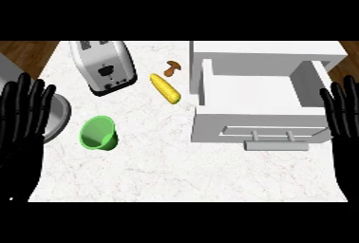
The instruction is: Pick up the cup, place it into the drawer and close the drawer
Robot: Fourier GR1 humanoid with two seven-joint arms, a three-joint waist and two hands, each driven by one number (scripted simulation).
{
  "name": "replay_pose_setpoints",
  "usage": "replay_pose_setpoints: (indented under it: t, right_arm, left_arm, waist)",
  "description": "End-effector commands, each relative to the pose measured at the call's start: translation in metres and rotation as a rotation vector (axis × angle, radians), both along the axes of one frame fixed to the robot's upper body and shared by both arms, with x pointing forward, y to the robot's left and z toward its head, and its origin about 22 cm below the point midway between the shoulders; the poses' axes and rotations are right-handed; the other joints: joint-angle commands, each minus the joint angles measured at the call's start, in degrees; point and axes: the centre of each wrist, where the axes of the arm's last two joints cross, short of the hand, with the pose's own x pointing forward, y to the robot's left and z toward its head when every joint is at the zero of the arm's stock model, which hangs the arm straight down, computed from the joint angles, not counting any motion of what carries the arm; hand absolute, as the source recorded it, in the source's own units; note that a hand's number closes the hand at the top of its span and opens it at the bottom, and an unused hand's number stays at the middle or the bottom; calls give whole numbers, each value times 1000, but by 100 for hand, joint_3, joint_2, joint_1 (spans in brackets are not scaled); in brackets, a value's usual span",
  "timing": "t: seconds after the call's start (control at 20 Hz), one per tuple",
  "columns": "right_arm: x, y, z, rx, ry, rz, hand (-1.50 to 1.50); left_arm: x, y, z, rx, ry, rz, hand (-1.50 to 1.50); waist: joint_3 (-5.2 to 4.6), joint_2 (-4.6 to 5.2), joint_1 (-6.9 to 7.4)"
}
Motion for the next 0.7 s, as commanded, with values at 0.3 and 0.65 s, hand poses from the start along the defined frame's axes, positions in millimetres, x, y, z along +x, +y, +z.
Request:
replay_pose_setpoints:
  t: [0.3, 0.65]
  right_arm:
    - [6, 21, 1, 37, 48, 165, -150]
    - [25, 14, -4, 59, 45, 159, -150]
  left_arm:
    - [29, -5, -16, -213, 42, 594, -150]
    - [65, -62, -18, -248, 54, 638, -150]
  waist:
    - [151, 250, -62]
    - [156, 208, -33]
